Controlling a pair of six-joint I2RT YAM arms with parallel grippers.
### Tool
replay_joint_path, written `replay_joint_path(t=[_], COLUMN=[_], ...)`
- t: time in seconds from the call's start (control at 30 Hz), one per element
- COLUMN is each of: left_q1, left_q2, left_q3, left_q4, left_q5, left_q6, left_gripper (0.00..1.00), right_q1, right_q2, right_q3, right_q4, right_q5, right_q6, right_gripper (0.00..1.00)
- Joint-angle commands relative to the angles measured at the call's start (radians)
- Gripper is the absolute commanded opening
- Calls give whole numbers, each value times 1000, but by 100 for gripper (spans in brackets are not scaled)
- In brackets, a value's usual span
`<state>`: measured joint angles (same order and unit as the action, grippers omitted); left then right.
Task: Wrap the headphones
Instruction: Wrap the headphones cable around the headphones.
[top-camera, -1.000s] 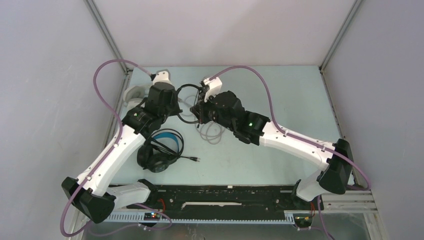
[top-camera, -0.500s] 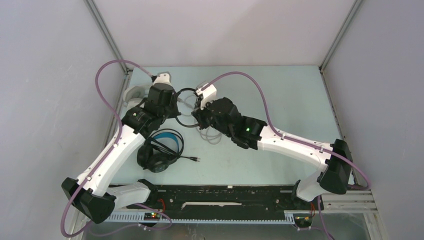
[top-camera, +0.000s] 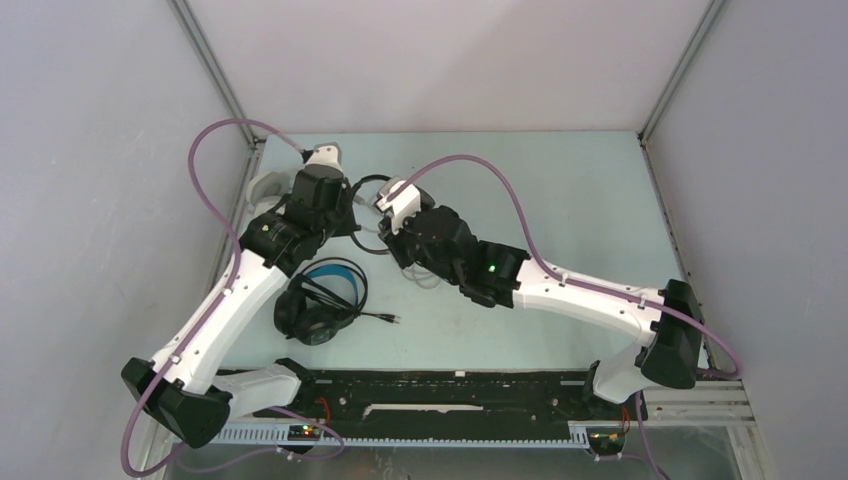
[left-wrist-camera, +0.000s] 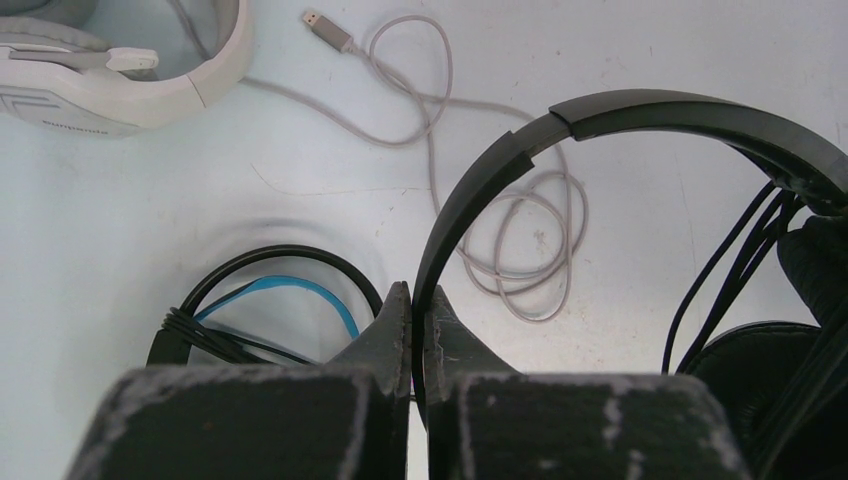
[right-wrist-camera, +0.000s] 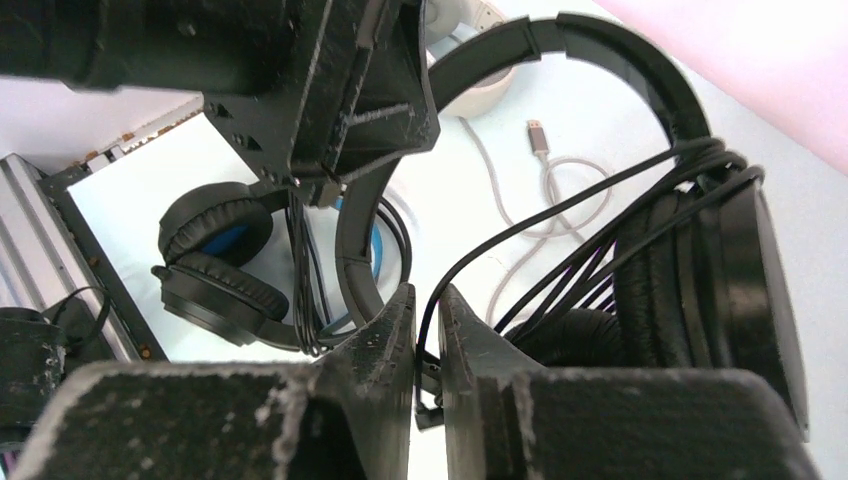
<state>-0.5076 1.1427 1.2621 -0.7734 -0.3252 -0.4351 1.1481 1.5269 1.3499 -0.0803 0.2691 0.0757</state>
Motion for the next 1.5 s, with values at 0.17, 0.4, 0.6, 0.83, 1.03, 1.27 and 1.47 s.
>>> replay_joint_path(t=[0.17, 0.4, 0.6, 0.83, 1.03, 1.27, 1.47], left_q1=[10, 11, 10, 10, 10, 9, 9], left_q2=[-42, -41, -40, -37, -38, -30, -23], left_q3=[82, 79, 82, 97, 95, 92, 84], left_q4=[28, 18, 9, -8, -11, -15, -12], left_q5=[10, -9, -23, -38, -41, -41, -47], left_q6=[15, 25, 34, 47, 52, 58, 65], left_gripper=[0, 0, 0, 0, 0, 0, 0], right_q1=[9, 21, 35, 41, 44, 46, 33], right_q2=[-67, -94, -106, -101, -94, -117, -180], right_q3=[-58, -83, -82, -83, -83, -83, -97], right_q4=[50, 71, 68, 51, 38, 36, 40], right_q5=[15, 23, 62, 91, 109, 67, -24], right_q6=[-17, -31, -47, -52, -45, -15, 52], right_gripper=[20, 20, 21, 19, 19, 25, 30])
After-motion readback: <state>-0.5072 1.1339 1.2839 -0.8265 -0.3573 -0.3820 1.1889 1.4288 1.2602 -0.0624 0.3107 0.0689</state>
